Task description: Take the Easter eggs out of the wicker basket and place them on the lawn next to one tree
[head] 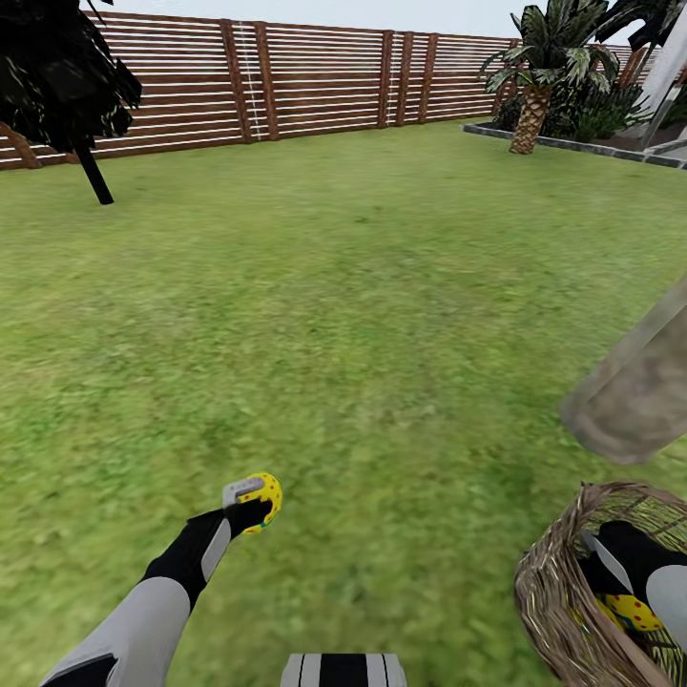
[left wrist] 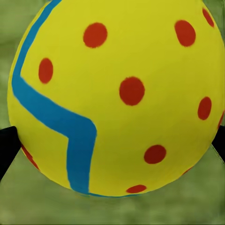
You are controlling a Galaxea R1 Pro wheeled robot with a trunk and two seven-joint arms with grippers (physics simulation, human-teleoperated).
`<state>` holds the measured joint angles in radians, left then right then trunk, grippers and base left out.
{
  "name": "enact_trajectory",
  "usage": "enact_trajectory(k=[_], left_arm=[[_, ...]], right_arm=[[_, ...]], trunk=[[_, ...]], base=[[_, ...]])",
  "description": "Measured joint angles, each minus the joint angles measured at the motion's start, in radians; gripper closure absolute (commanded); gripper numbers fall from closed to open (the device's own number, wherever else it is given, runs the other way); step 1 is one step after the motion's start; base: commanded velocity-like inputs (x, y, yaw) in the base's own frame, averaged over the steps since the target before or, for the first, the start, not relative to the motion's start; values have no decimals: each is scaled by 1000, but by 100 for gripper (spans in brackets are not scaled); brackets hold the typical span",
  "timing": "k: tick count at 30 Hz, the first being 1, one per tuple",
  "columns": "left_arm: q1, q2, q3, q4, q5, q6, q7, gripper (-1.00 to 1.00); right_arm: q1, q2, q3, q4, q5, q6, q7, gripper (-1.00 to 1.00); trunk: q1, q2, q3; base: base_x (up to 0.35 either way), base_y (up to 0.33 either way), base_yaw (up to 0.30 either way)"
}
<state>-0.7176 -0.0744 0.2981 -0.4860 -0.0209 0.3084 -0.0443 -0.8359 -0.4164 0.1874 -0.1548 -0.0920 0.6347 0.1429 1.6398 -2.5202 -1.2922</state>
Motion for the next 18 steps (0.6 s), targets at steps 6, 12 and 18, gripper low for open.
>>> enact_trajectory(k=[6, 12, 18], left_arm=[[0, 1, 1, -52, 1, 1, -1, 100], [0, -4, 1, -53, 1, 3, -1, 100], [0, -4, -1, -53, 1, 3, -1, 100]], right_arm=[[0, 1, 0, 0, 0, 0, -1, -100], [0, 2, -1, 0, 0, 0, -2, -100], [0, 2, -1, 0, 0, 0, -1, -100]], trunk=[[0, 0, 0], [0, 0, 0], [0, 0, 0]], base=[[0, 0, 0], [0, 0, 0], [0, 0, 0]])
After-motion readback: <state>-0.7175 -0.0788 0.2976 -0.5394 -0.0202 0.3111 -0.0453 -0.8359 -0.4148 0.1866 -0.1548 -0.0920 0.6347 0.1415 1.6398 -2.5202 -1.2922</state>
